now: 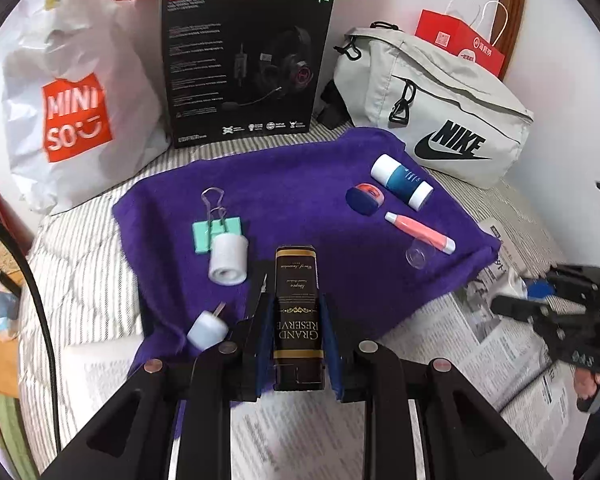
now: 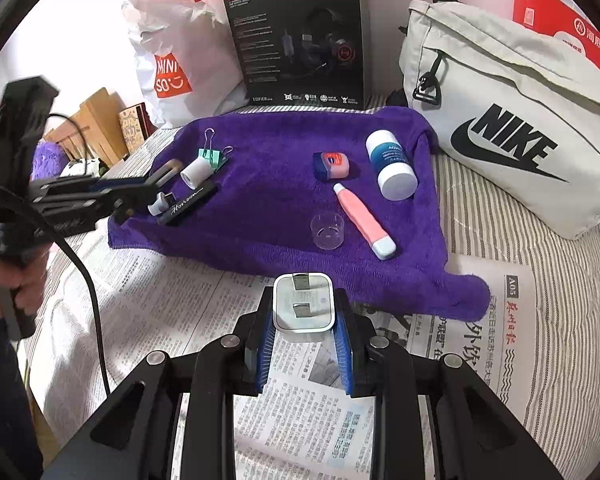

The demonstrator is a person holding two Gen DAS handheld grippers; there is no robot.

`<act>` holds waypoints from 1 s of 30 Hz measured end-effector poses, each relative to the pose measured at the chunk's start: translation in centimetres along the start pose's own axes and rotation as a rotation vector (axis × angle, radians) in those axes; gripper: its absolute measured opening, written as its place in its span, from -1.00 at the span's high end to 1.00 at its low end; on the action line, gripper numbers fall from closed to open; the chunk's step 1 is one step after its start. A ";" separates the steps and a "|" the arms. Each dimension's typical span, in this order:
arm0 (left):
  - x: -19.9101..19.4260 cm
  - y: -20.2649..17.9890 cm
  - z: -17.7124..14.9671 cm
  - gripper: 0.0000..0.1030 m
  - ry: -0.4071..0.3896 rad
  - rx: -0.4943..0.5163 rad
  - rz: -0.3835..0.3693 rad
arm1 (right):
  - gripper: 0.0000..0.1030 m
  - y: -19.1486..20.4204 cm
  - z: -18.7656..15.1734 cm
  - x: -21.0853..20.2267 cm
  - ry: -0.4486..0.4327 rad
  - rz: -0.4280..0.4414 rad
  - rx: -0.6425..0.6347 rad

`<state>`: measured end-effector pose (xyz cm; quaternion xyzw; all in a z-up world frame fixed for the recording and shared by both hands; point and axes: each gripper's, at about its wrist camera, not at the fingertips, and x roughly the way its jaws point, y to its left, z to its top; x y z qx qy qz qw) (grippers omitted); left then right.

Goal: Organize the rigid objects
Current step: 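Carry the bottle with the left tool onto the towel while the right tool carries the charger there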

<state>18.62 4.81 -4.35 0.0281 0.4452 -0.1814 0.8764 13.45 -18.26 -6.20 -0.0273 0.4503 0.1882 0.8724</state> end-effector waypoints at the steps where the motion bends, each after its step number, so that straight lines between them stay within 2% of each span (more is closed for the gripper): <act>1: 0.6 -0.1 0.4 0.56 0.007 0.005 -0.005 | 0.48 0.0 -0.1 0.0 0.002 0.000 -0.001; 9: 4.3 -0.9 2.1 0.56 0.042 0.028 -0.020 | 0.48 -0.6 -1.0 0.0 0.015 0.010 0.018; 16: 6.7 -1.6 2.0 0.56 0.087 0.047 -0.009 | 0.48 -1.2 -1.3 -0.2 0.016 0.015 0.035; 21: 7.6 -1.6 1.4 0.56 0.115 0.062 0.026 | 0.48 -1.4 -1.5 -0.3 0.017 0.016 0.043; 30: 7.7 -2.1 1.2 0.56 0.110 0.087 0.049 | 0.48 -1.5 -1.8 -0.3 0.023 0.021 0.053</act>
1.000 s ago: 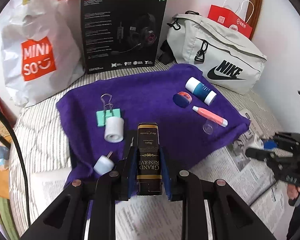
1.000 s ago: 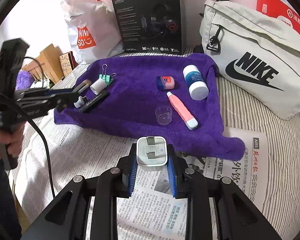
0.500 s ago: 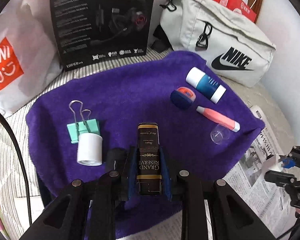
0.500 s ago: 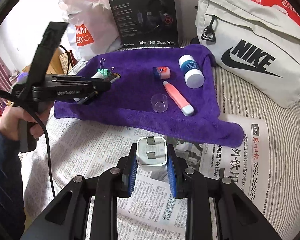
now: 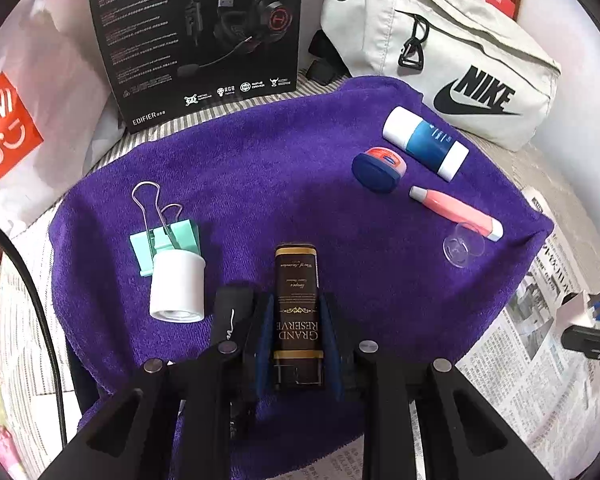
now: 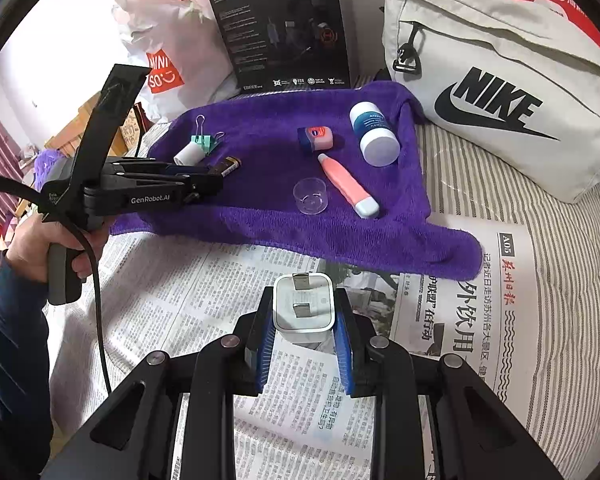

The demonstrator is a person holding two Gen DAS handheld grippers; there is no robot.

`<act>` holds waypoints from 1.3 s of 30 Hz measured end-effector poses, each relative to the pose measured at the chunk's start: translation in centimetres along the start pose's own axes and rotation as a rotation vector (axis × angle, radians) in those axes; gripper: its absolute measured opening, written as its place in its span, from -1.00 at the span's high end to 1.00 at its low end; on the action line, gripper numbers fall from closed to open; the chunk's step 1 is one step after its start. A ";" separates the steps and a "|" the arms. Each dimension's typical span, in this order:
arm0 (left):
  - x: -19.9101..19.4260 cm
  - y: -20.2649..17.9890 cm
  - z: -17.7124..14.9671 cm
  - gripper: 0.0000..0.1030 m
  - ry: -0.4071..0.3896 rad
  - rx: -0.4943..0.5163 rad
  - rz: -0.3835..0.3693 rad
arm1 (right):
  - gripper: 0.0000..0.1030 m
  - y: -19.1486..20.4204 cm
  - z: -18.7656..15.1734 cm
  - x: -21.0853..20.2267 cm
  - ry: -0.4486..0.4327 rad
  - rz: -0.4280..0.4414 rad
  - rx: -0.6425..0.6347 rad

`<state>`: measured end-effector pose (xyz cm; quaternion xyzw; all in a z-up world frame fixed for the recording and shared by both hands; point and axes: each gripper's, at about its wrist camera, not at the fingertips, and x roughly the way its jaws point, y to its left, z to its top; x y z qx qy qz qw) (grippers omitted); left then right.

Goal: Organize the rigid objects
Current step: 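Carry the bottle with the left tool onto the towel while the right tool carries the charger there, then open the left tool to release the bottle beside the Horizon case, then lower the white charger onto the towel and open the right tool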

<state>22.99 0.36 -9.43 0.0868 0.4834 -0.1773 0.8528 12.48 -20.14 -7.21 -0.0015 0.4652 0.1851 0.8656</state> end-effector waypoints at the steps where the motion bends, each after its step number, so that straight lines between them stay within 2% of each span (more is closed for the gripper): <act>1: 0.0 0.0 0.0 0.56 0.001 0.001 0.002 | 0.48 0.0 0.0 -0.1 -0.002 -0.001 0.001; 13: -1.4 0.1 -0.8 0.39 0.004 -0.019 -0.001 | 0.48 0.1 0.0 -0.9 -0.014 -0.013 0.003; 16: -2.7 -0.1 -1.1 0.07 -0.020 -0.022 -0.004 | 0.48 0.3 0.0 -1.2 -0.026 -0.011 -0.008; 17: -3.2 -0.1 -1.3 -0.10 -0.032 -0.025 -0.001 | 0.48 0.3 0.0 -1.3 -0.027 -0.011 -0.009; 18: -3.8 -0.1 -1.5 -0.17 -0.044 -0.028 0.003 | 0.48 0.4 0.1 -1.4 -0.030 -0.011 -0.011; 22: -5.7 0.3 -2.5 -0.17 -0.075 -0.055 0.029 | 0.48 0.8 0.3 -1.7 -0.037 -0.012 -0.019; 26: -7.7 1.1 -3.8 -0.37 -0.108 -0.082 0.056 | 0.48 1.2 1.1 -1.8 -0.044 -0.012 -0.037; 32: -9.6 3.4 -6.4 -0.39 -0.121 -0.160 0.103 | 0.48 1.9 3.5 -0.9 -0.065 -0.016 -0.068; 36: -10.4 4.7 -7.9 -0.39 -0.129 -0.207 0.107 | 0.48 1.9 5.5 0.7 -0.054 0.020 -0.056; 39: -10.5 4.9 -8.7 -0.39 -0.119 -0.214 0.122 | 0.48 2.4 6.8 2.3 -0.045 -0.013 -0.077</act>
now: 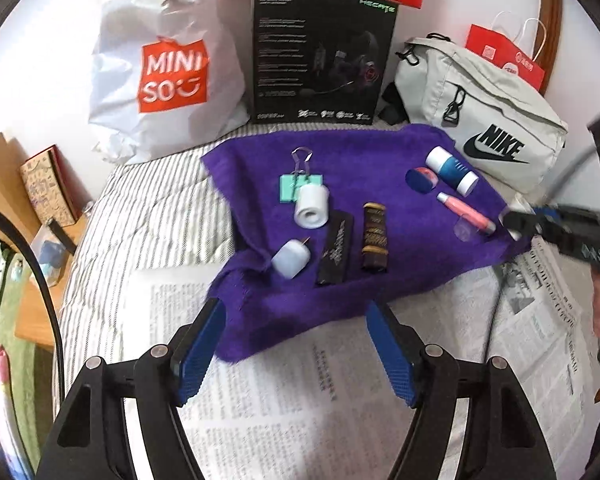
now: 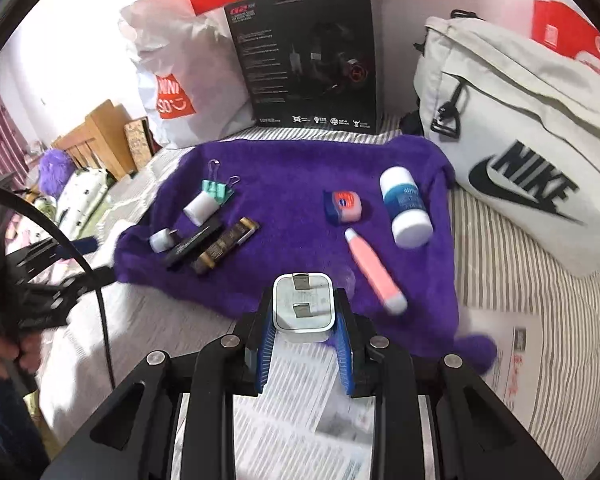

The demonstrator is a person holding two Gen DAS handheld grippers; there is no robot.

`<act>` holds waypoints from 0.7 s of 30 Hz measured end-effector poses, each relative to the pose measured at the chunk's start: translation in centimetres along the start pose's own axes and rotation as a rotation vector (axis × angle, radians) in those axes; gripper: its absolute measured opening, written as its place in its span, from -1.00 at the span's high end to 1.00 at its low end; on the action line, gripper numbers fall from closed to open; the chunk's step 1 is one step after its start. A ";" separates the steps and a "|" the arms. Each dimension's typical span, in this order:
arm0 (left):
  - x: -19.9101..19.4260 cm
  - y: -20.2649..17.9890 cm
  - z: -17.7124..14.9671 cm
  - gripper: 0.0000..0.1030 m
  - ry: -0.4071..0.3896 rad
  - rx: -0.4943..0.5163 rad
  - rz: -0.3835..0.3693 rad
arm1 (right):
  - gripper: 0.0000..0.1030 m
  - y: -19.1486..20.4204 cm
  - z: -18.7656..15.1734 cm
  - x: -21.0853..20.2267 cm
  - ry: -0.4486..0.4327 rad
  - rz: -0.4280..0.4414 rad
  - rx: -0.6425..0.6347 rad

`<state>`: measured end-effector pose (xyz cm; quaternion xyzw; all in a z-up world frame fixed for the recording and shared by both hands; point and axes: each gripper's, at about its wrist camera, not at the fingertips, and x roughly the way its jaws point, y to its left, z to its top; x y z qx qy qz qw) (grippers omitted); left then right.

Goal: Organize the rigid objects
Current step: 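Lower the white charger onto the towel and open the right tool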

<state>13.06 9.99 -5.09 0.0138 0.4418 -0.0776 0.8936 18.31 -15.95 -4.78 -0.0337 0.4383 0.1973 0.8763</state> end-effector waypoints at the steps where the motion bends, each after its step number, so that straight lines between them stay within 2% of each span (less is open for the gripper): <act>1: 0.0 0.2 -0.3 -0.39 0.003 -0.004 -0.001 | 0.48 0.1 0.4 0.7 0.012 -0.007 -0.006; 12: -0.7 0.7 -1.1 -0.39 -0.009 -0.017 -0.034 | 0.48 0.4 3.7 6.1 0.065 -0.046 -0.011; 21: -0.6 1.0 -1.9 -0.39 0.010 -0.030 -0.049 | 0.48 0.7 4.4 9.5 0.116 -0.077 -0.037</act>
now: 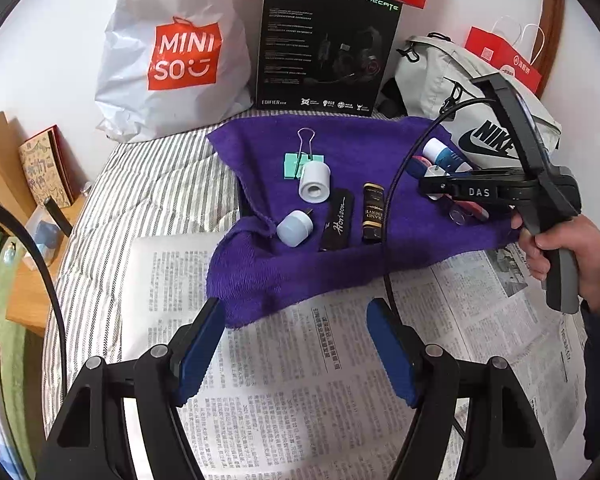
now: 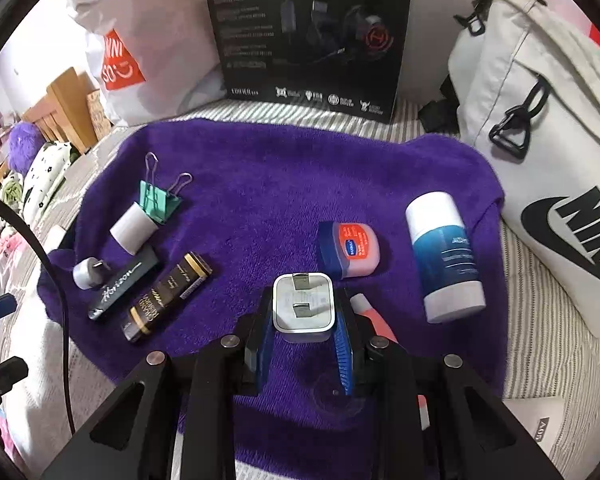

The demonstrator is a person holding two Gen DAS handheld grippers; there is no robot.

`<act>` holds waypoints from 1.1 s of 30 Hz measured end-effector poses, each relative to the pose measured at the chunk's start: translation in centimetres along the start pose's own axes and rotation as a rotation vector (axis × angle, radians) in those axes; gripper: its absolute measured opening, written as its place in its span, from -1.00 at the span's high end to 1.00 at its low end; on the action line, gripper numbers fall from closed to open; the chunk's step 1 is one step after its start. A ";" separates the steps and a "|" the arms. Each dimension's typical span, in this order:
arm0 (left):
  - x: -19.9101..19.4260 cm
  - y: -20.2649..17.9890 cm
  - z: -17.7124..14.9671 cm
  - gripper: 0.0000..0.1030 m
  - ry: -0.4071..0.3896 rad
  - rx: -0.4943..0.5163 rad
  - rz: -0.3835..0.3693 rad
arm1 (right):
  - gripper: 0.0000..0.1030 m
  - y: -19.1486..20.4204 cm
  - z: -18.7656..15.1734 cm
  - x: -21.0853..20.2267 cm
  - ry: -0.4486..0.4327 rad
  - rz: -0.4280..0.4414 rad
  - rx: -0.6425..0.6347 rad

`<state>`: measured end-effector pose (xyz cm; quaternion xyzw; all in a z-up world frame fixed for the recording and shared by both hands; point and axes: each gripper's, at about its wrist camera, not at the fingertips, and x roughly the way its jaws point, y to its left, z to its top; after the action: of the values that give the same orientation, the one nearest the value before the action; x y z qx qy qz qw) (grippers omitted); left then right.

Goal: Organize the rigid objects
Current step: 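Lower the white charger onto the towel and open the right tool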

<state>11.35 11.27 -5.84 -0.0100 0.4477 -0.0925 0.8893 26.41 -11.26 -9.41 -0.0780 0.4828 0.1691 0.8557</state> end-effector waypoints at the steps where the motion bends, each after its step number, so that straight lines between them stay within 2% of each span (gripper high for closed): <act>1: 0.0 0.1 0.0 -0.39 0.000 -0.001 -0.004 | 0.48 0.1 0.0 0.3 0.004 -0.002 -0.001; 18: -0.6 0.2 -0.9 -0.39 0.019 -0.005 -0.029 | 0.45 0.6 -0.2 1.0 0.010 -0.034 -0.028; 23: -1.0 0.4 -1.2 -0.39 0.023 -0.012 -0.021 | 0.09 0.7 -0.4 0.8 0.022 -0.025 -0.027; 25: -1.3 0.6 -1.2 -0.40 0.026 -0.020 -0.018 | 0.06 0.7 -0.5 0.5 0.015 -0.025 -0.029; 28: -1.6 0.6 -1.3 -0.50 0.025 -0.029 -0.014 | -0.02 0.8 -0.6 -0.3 0.006 -0.024 -0.023; 31: -2.0 0.7 -1.4 -0.52 0.025 -0.038 -0.003 | -0.04 0.9 -0.7 -1.4 -0.007 -0.025 -0.019; 33: -2.3 0.7 -1.5 -0.52 0.022 -0.054 -0.005 | -0.13 1.0 -1.0 -2.4 -0.021 -0.025 -0.022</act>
<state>8.92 12.51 -4.95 -0.0341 0.4598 -0.0829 0.8835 24.12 -11.13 -7.81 -0.0914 0.4710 0.1645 0.8618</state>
